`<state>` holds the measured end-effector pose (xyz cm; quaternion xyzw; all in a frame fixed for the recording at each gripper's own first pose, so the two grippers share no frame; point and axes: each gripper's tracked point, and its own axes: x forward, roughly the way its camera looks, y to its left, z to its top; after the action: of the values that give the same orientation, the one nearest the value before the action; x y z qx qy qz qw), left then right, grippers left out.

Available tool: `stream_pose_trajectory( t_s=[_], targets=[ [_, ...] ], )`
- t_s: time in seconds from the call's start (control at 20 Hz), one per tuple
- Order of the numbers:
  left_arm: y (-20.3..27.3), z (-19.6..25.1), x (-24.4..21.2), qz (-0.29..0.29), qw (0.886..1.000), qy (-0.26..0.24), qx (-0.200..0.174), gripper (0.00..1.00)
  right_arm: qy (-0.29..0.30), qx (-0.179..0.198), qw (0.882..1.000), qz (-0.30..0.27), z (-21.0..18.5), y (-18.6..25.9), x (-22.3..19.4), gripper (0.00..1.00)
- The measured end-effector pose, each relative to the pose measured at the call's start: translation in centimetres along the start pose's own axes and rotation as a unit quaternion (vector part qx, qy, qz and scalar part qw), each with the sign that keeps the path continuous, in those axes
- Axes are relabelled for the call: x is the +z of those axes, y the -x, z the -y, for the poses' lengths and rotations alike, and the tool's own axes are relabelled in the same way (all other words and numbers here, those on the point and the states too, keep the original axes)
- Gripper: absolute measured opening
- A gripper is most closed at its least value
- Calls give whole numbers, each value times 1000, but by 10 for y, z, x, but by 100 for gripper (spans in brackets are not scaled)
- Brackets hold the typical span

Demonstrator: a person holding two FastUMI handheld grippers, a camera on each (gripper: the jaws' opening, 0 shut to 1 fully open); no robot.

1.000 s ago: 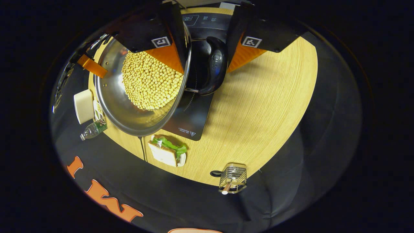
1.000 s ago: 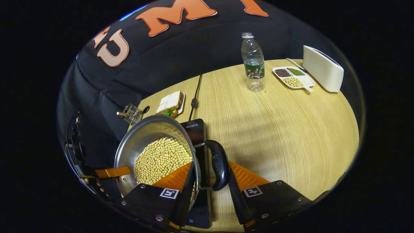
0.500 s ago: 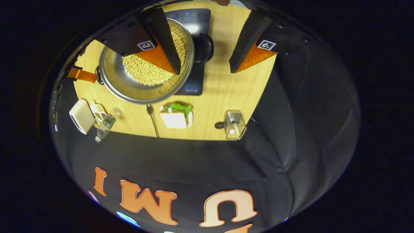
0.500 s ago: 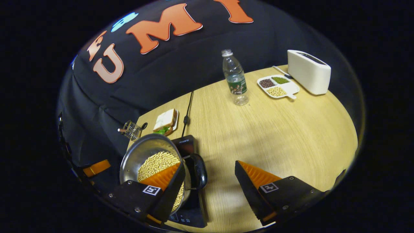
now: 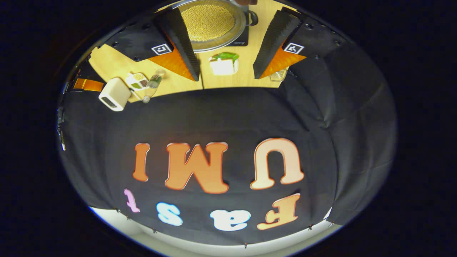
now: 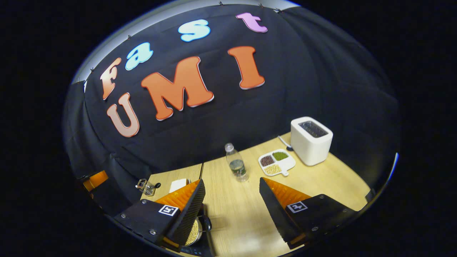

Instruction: First push the handle of the pot to place it horizontally, then grasp the pot with both hands and set it on the induction cooktop.

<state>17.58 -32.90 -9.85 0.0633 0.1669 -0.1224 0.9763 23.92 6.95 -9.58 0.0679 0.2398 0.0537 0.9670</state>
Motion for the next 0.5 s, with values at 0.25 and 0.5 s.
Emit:
stream_pose_trajectory(
  t_s=[0.25, 0.5],
  targets=[
    [25, 57, 100, 105, 993, 11, -58, 98, 57, -16, 993, 104, 2, 63, 96, 95],
    [67, 114, 165, 171, 977, 29, -126, 97, 67, -6, 984, 166, -4, 118, 156, 94]
  ],
)
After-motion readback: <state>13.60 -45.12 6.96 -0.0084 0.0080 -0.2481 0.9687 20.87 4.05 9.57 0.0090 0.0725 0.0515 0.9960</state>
